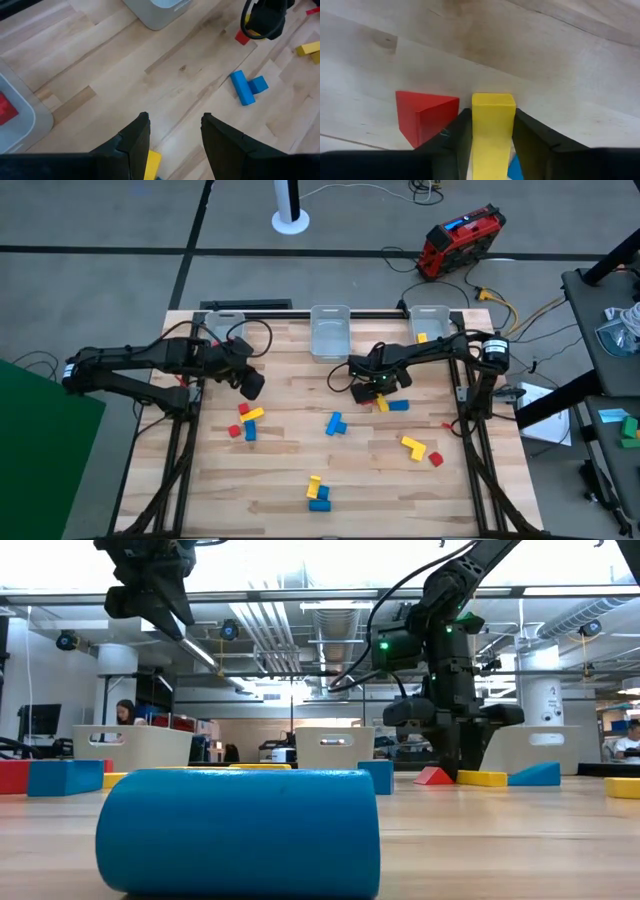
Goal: Sort blocks
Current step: Put the yellow block into the right gray bin, then put the blue block into the middle gray bin
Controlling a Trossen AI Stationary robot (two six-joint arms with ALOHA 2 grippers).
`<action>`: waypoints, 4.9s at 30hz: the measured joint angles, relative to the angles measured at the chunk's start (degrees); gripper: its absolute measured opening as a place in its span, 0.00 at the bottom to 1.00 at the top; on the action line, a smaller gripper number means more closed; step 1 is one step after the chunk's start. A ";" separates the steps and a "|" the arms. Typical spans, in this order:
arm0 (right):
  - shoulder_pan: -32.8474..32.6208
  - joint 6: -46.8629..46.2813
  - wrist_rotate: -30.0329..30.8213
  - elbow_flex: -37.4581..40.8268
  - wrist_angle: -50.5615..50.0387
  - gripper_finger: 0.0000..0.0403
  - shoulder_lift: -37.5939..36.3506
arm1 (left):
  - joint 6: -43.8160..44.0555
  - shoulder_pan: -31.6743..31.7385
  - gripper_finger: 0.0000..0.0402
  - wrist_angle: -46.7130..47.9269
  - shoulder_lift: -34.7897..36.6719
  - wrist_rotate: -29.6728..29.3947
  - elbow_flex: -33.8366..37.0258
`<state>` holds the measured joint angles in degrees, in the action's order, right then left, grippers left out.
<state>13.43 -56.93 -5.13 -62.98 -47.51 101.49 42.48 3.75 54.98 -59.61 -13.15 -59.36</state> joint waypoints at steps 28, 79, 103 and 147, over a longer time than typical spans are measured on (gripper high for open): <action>12.91 7.87 8.78 -7.86 -7.48 0.24 -16.13 | 0.06 -0.01 0.39 -0.11 0.02 -0.07 0.01; 21.41 25.32 16.32 -12.61 -21.64 0.29 -23.05 | 1.73 -0.02 0.39 -0.11 0.02 -1.33 0.01; -5.70 64.32 -0.04 -2.85 -24.37 0.56 -24.72 | 0.00 0.00 0.39 -0.11 0.02 -1.33 0.01; -8.31 58.41 3.64 24.62 7.24 0.48 -24.48 | 0.00 -0.01 0.39 -2.69 0.02 -2.84 0.03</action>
<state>5.13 1.48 -1.50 -38.36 -40.27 77.01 42.48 3.74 52.29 -59.59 -15.99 -59.33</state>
